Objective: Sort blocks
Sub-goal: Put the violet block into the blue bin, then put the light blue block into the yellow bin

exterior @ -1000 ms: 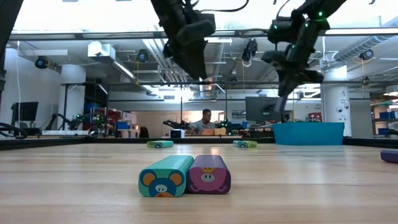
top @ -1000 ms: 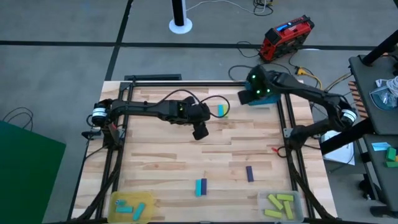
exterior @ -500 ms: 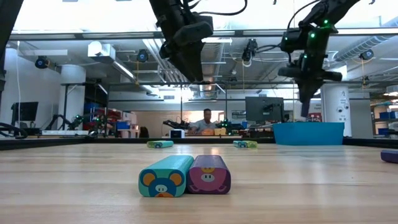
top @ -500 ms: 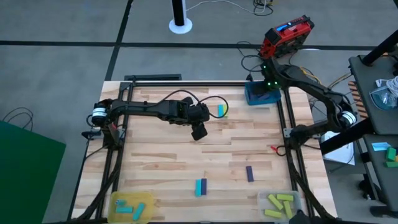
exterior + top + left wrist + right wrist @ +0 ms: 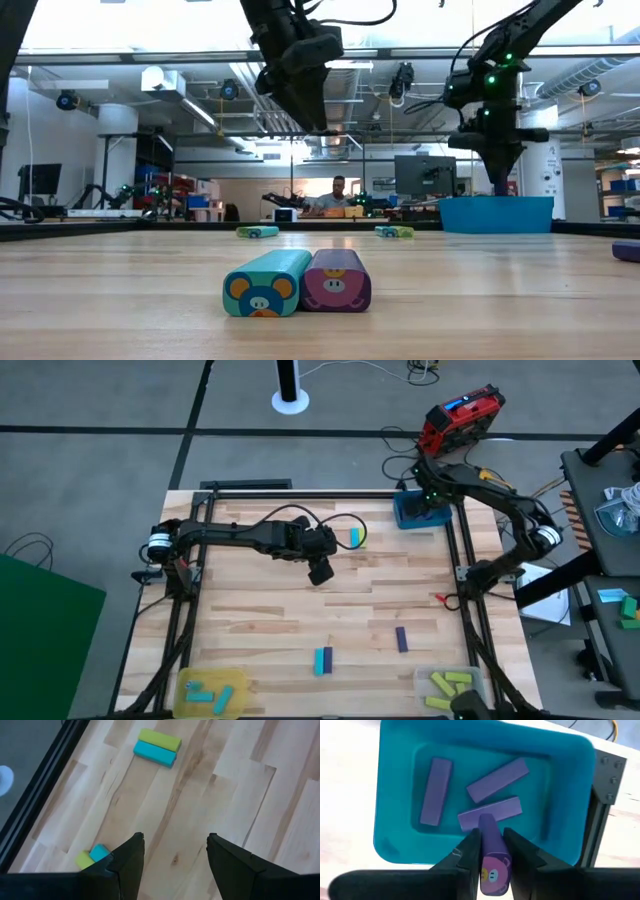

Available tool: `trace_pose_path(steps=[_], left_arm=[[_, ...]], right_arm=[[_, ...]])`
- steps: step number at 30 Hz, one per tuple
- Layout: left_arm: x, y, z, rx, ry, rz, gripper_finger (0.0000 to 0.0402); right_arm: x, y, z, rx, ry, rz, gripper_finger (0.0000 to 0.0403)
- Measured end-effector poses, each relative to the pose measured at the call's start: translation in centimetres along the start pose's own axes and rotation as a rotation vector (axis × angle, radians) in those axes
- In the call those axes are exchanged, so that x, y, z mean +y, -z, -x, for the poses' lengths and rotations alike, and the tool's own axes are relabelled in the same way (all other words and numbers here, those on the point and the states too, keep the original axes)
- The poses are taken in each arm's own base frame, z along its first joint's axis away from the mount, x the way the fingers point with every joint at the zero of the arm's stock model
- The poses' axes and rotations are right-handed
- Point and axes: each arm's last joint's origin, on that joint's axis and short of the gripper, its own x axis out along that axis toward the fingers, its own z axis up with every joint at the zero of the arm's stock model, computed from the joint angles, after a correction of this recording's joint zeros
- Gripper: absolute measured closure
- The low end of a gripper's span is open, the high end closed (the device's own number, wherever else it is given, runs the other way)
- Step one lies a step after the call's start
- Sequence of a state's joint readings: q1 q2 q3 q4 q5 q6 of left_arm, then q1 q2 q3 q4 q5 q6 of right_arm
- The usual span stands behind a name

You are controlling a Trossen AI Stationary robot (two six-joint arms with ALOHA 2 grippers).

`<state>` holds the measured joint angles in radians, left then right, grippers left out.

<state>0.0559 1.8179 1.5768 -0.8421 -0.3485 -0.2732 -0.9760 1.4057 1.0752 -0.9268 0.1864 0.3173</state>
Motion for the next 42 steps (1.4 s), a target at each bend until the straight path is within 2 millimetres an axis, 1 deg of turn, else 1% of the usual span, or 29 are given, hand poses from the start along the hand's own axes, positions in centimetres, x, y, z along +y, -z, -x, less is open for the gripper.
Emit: trace_pose_path(steps=[5,12,16,19,25,30,36,42], left_arm=[[0.0,0.0,0.0,0.0,0.0,0.021,0.021],[0.0,0.0,0.0,0.0,0.0,0.024,0.021],[0.0,0.0,0.0,0.0,0.0,0.024,0.021],[0.0,0.0,0.0,0.0,0.0,0.024,0.021],[0.0,0.1,0.0,0.014,0.005,0.033,0.0209],[-0.2,0.5,0.1,0.068,0.064,0.053,0.0209],[-0.7,1.0,0.3,0.106,0.085,0.042,0.0209],[-1.1,1.7,0.6,0.174,0.121,0.03,0.0209]], right_arm=[[0.1,-0.1,-0.3,0.009,0.003,0.006,0.0344],[0.1,-0.2,-0.2,-0.017,0.02,0.002,0.0301],[0.1,-0.2,-0.2,-0.018,0.02,0.002,0.0292],[0.1,-0.2,-0.2,-0.018,0.021,0.002,0.0296],[0.0,-0.2,0.0,-0.025,0.018,0.016,0.0321],[0.1,-0.6,1.8,-0.097,-0.008,0.043,0.0338],[0.3,-1.2,5.4,-0.225,-0.055,0.046,0.0351],[0.8,-0.8,8.8,-0.315,-0.141,0.068,0.0349]])
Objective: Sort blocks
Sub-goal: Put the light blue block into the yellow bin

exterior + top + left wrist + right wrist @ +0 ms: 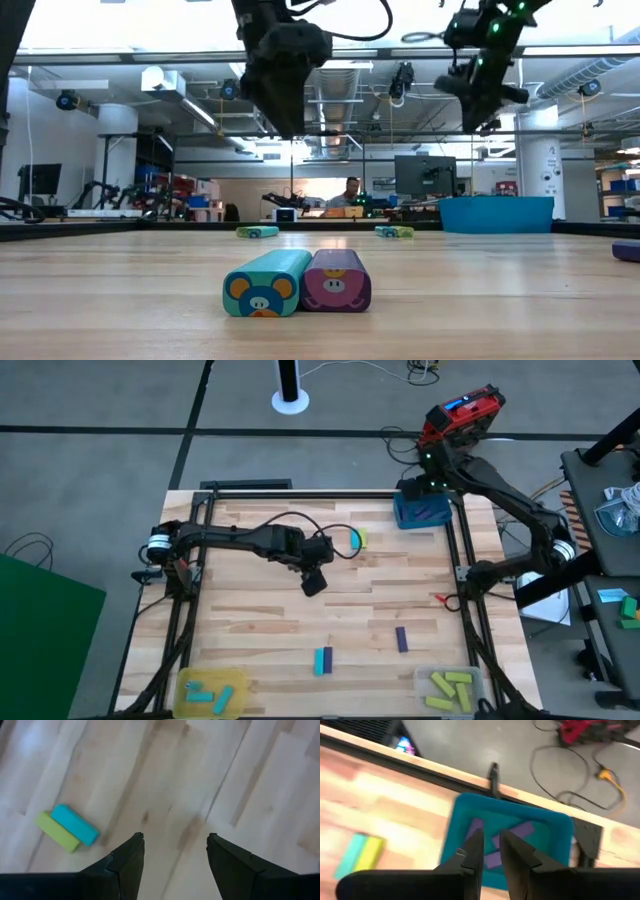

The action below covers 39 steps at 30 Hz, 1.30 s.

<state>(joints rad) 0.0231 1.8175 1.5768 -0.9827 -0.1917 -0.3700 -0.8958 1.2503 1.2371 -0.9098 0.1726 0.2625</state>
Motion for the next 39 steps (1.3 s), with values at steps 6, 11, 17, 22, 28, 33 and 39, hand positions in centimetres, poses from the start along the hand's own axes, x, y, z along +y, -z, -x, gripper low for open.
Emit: trace_pose_path(steps=[6,11,17,22,28,33,39], left_arm=[[-1.1,1.3,0.3,0.118,0.095,-0.038,0.0209],[-3.6,2.8,1.0,0.182,0.202,-0.17,0.0209],[-5.9,4.2,1.7,0.163,0.152,-0.163,0.021],[-6.2,2.9,1.5,0.02,0.14,-0.04,0.0213],[-4.0,-1.7,0.8,-0.26,0.227,0.071,0.0229],[-1.2,-3.8,-1.3,-0.321,0.189,0.159,0.0241],[2.0,-4.8,-4.0,-0.275,0.12,0.301,0.0273]], right_arm=[[1.2,0.7,2.4,-0.04,-0.094,0.014,0.0347],[2.2,1.7,3.1,-0.005,-0.118,0.04,0.0347],[3.6,2.5,3.4,0.021,-0.147,0.082,0.0351],[4.6,3.0,3.7,0.026,-0.174,0.091,0.0345],[5.4,3.4,4.0,0.028,-0.194,0.112,0.0339],[5.6,3.6,4.1,0.03,-0.202,0.116,0.0345],[5.7,3.6,4.1,0.029,-0.203,0.118,0.035]])
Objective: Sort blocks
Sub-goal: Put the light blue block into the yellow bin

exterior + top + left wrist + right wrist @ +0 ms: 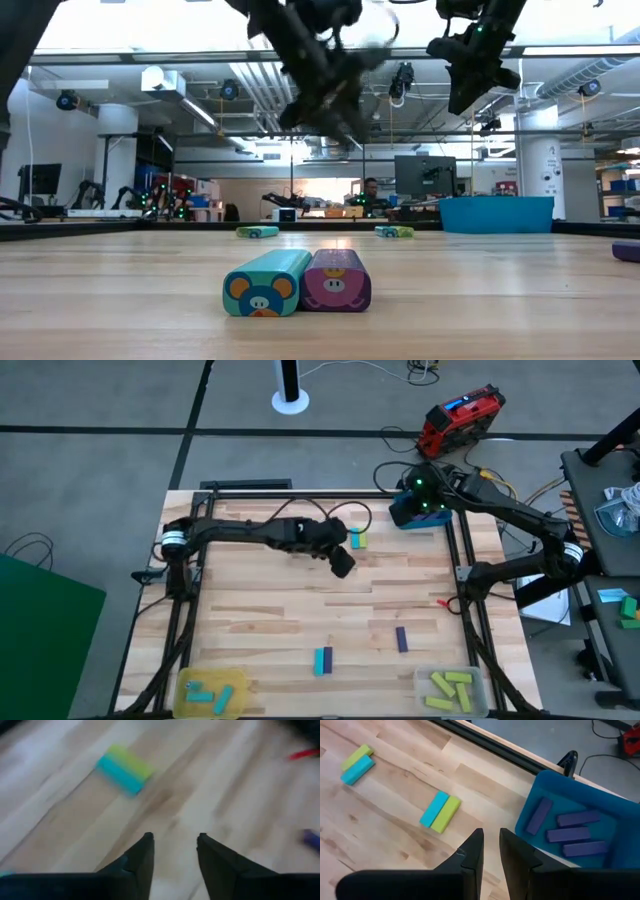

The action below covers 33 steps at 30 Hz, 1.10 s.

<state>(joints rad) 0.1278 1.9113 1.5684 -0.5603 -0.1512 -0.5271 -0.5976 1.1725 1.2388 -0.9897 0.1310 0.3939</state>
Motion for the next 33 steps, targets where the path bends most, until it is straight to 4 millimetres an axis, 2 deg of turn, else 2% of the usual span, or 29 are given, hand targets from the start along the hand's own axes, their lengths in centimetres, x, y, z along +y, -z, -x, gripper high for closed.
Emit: trace_pose_path(steps=[3,6,8,12,15,21,33], left_arm=[[2.3,0.7,-0.7,0.124,-0.132,0.115,0.0314],[5.0,1.3,-0.7,0.256,-0.266,0.226,0.0375],[6.4,1.3,-0.6,0.3,-0.326,0.268,0.0393],[8.3,0.5,-0.7,0.286,-0.368,0.295,0.0385],[9.7,0.2,-0.9,0.294,-0.389,0.31,0.0394],[11.7,1.1,-1.5,0.321,-0.475,0.311,0.0401],[12.6,3.2,-3.6,0.367,-0.463,0.315,0.0401]], right_arm=[[0.0,0.0,0.0,0.0,0.0,-0.001,0.0347],[0.0,0.0,0.0,0.0,0.0,-0.009,0.0344],[0.0,0.0,0.0,0.0,0.0,-0.009,0.0342],[0.0,-0.1,0.0,-0.006,-0.002,-0.009,0.0345],[0.0,0.0,-0.1,-0.005,-0.001,-0.008,0.035],[0.0,0.1,-0.2,0.0,0.001,-0.016,0.0354],[0.0,0.1,-0.2,0.0,0.001,-0.028,0.035]])
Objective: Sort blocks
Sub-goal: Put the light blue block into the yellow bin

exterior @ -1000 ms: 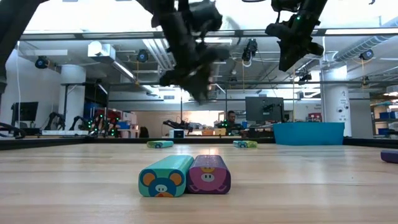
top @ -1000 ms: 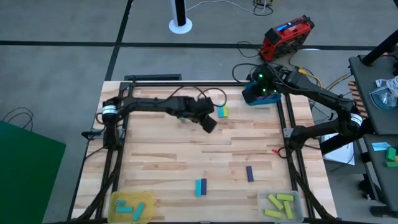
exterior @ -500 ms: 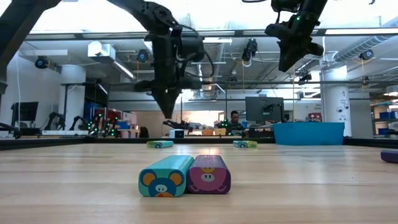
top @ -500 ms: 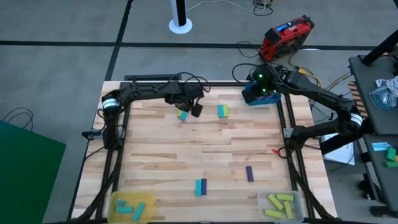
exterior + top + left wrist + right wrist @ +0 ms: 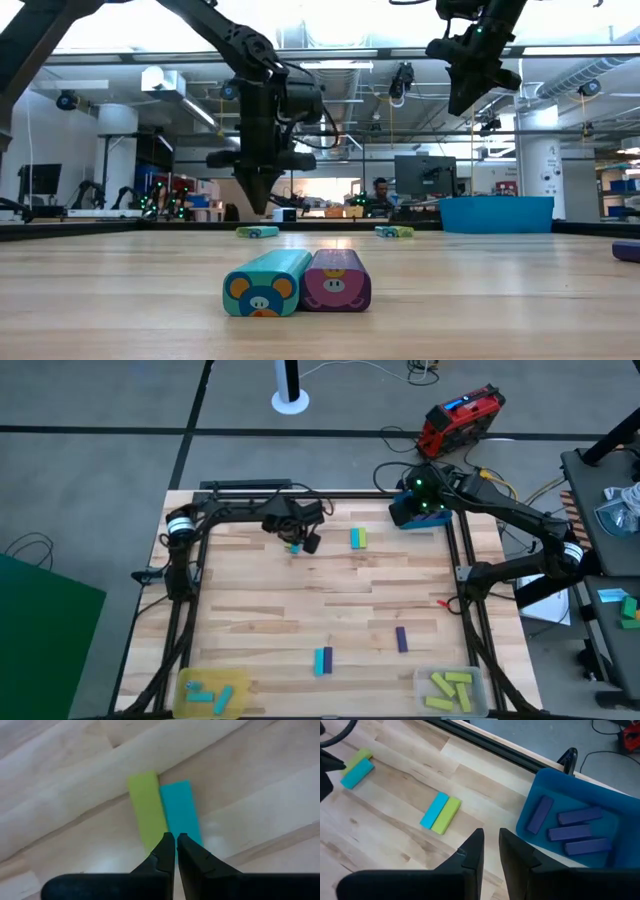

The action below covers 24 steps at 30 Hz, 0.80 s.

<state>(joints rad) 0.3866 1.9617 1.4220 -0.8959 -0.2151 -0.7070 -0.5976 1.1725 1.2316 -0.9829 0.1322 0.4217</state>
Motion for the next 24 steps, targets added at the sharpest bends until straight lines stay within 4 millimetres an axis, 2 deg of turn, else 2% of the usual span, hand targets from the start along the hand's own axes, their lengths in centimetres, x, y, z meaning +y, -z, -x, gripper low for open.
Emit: trace_pose_path(steps=[8,16,21,24], left_arm=[[-0.6,0.2,-1.9,0.062,0.012,-0.02,0.0402],[-1.2,0.3,-1.8,0.088,0.088,-0.032,0.0402],[-1.2,0.3,-1.7,0.094,0.086,0.021,0.0401],[-1.3,0.3,-1.6,0.088,0.089,0.035,0.0389]], right_arm=[[0.0,0.0,0.0,0.001,0.002,-0.012,0.0351],[0.0,0.1,-0.1,0.003,0.003,-0.016,0.0347],[0.0,0.1,-0.1,0.003,0.003,-0.015,0.0355],[0.0,0.1,-0.1,0.004,0.003,-0.015,0.0358]])
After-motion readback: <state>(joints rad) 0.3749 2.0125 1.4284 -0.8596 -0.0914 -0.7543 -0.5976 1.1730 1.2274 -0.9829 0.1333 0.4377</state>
